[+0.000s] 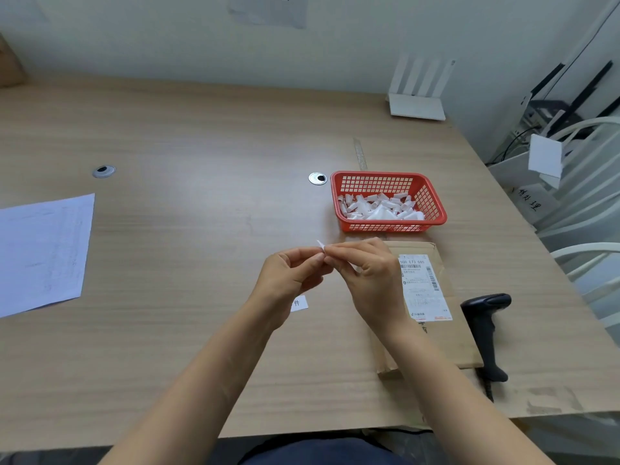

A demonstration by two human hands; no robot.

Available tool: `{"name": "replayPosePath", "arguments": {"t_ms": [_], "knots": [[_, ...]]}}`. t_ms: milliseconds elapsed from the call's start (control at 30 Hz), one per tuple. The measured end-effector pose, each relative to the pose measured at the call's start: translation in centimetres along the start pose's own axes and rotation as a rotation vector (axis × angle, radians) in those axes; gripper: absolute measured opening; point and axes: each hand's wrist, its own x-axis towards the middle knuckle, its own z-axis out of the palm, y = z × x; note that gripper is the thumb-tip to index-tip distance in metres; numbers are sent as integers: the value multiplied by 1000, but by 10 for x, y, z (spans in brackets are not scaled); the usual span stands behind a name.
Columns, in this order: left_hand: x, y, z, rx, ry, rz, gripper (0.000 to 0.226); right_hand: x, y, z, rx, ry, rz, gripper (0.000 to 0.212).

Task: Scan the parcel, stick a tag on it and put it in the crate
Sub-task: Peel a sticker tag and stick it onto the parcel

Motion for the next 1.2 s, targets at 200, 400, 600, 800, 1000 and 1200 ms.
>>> {"name": "replayPosePath", "arguments": {"t_ms": [200,400,600,800,1000,1200], "knots": [[1,6,0,146,-47,52,14,3,2,-5,-1,-21,-68,13],[-4,10,-2,143,-103,46,20,3,-1,-10,29,-50,-72,13],[-8,15,-5,152,-122,60,22,4,-7,-12,92,-74,-52,13],[-10,16,-5,178,-89,94,22,4,-12,-13,92,-93,-69,14],[-12,19,-1,199,-54,111,24,5,-14,-14,93,-88,-55,14],[-11,21,1,230,-26,132,27,8,-15,-15,152,-99,47,7]]}}
